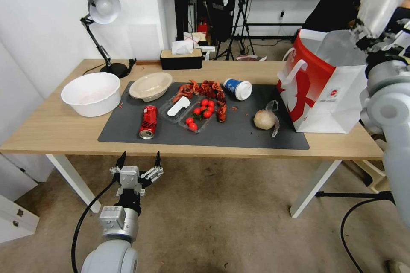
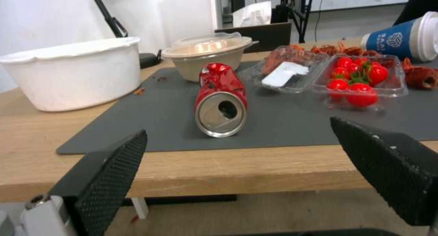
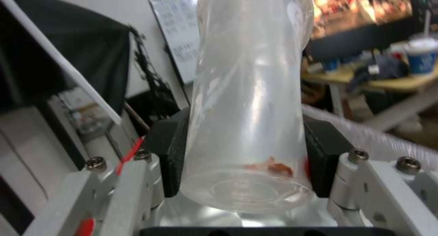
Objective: Pick up the trash from the table and place it into the takeout bag.
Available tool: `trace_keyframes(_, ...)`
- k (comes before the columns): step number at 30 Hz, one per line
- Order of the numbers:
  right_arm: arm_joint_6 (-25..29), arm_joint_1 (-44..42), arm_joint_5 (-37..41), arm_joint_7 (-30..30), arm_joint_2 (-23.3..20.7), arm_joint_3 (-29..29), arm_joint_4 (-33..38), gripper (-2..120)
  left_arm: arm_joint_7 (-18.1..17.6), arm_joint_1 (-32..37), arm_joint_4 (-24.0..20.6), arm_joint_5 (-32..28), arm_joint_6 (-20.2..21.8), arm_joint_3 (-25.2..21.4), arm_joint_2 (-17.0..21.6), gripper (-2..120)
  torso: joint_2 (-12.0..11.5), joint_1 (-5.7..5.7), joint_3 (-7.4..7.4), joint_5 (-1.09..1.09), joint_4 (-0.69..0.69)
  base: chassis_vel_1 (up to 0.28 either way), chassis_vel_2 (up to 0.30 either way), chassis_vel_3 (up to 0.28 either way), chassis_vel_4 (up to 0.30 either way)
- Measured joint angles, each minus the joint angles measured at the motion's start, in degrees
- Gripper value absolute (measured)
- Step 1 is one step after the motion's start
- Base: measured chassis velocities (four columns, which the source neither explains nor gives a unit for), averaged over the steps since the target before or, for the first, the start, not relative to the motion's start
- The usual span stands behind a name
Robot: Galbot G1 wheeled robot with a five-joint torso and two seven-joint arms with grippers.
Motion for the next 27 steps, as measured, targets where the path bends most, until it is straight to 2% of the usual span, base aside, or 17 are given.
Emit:
trace_keyframes(5,-2.41,1.07,1.60,3.11,1.37,-0.71,-1.19,48,0.02,0.13,0.09,0.17,-0.29,-0.08,-0.20,100,0.00,0.00,0.00,-0.02,0.01,0.000,0.000,0.000,0.000)
trace_keyframes(11,-3.46,0.89,1.78,3.73,2.00,-0.81,-1.12,71,0.11,0.02,0.32,0.30,-0.33,-0.09,-0.36,100,0.00,0.00,0.00,-0.02,0.01,0.000,0.000,0.000,0.000)
trace_keyframes(12,-3.46,0.89,1.78,3.73,2.00,-0.81,-1.12,71,0.11,0.02,0.32,0.30,-0.33,-0.09,-0.36,100,0.00,0.00,0.00,-0.02,0.01,0.000,0.000,0.000,0.000)
trace_keyframes(14,-3.75,0.66,1.83,3.88,2.01,-0.76,-0.96,82,0.13,-0.03,0.44,0.33,-0.34,-0.08,-0.37,100,0.00,0.00,0.00,-0.02,0.00,0.000,0.000,0.000,0.000)
trace_keyframes(19,-3.26,0.61,2.18,3.61,1.92,-0.58,-0.71,94,0.16,-0.07,0.48,0.34,-0.36,-0.04,-0.37,100,0.00,0.00,0.00,-0.02,0.00,0.000,0.000,0.000,0.000)
trace_keyframes(21,-1.15,0.79,3.03,2.36,1.79,-0.52,-0.35,99,0.18,-0.10,0.52,0.35,-0.37,-0.02,-0.36,100,0.00,0.00,0.00,-0.01,0.00,0.000,0.000,0.000,0.000)
trace_keyframes(23,2.44,0.78,5.38,-0.84,1.62,-0.02,1.40,100,0.20,-0.17,0.66,0.35,-0.37,-0.01,-0.34,100,0.00,0.00,0.00,-0.02,0.01,0.000,0.000,0.000,0.000)
trace_keyframes(24,2.44,0.78,5.38,-0.84,1.62,-0.02,1.40,100,0.20,-0.17,0.66,0.35,-0.37,-0.01,-0.34,100,0.00,0.00,0.00,-0.02,0.01,0.000,0.000,0.000,0.000)
trace_keyframes(27,8.22,-3.07,6.69,-9.73,0.27,0.68,7.51,100,0.20,-0.25,0.84,0.28,-0.37,-0.02,-0.21,100,0.01,0.00,-0.01,-0.02,0.01,0.000,0.000,0.000,0.000)
